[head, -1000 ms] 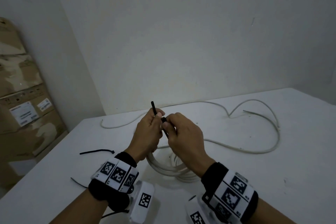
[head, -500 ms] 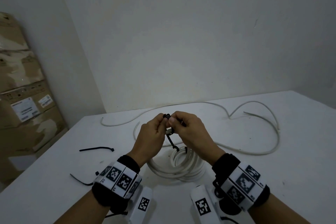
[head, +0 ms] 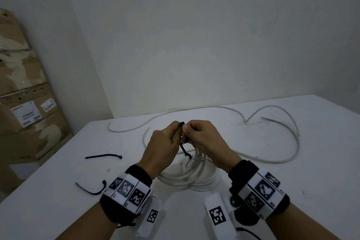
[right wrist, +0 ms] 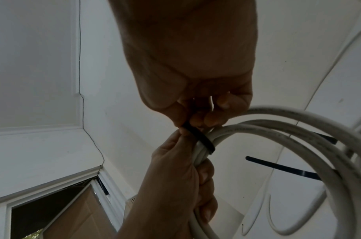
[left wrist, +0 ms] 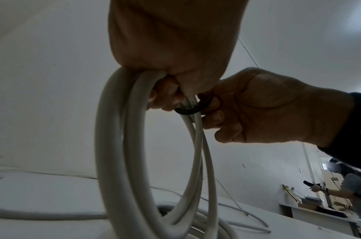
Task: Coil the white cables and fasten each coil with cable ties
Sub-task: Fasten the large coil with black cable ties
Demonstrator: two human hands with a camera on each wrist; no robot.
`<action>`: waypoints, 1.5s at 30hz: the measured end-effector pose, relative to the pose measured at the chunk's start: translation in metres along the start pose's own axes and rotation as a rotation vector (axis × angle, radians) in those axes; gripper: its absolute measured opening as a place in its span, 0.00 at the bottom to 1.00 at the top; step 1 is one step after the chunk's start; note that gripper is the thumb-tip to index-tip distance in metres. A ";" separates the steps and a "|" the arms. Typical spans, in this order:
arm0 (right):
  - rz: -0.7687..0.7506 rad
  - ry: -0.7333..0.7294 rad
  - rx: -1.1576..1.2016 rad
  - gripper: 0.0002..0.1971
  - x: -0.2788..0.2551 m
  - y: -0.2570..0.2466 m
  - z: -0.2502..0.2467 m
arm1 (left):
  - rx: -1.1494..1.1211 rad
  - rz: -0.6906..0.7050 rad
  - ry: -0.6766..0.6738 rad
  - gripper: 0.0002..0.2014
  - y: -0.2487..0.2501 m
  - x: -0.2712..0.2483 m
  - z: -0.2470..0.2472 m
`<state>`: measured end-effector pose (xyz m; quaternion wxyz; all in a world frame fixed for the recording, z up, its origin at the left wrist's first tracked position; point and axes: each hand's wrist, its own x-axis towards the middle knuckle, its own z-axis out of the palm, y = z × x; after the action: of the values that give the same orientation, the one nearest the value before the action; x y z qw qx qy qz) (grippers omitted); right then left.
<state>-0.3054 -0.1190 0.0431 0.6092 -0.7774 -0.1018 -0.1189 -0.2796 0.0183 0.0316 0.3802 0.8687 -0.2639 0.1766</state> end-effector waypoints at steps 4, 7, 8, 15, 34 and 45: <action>0.062 -0.006 -0.019 0.18 -0.001 -0.006 -0.005 | 0.036 0.011 -0.001 0.12 0.001 0.001 0.001; 0.083 0.006 -0.036 0.17 -0.001 -0.009 -0.008 | 0.043 0.010 -0.002 0.13 0.002 0.002 0.002; 0.083 -0.002 -0.058 0.15 -0.001 -0.009 -0.009 | 0.047 0.005 -0.004 0.14 0.002 0.002 0.002; -0.087 -0.087 -0.224 0.08 0.004 -0.006 -0.021 | 0.093 -0.013 -0.047 0.10 0.001 0.001 0.000; -0.171 0.130 0.027 0.07 -0.004 0.020 -0.017 | -0.029 -0.038 -0.096 0.18 0.004 0.005 0.009; -0.192 0.010 -0.408 0.13 0.001 0.012 -0.024 | -0.001 0.058 -0.136 0.12 0.006 0.007 0.009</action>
<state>-0.3028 -0.1449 0.0379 0.4255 -0.8708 -0.1462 -0.1985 -0.2764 0.0062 0.0329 0.3566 0.8704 -0.3144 0.1283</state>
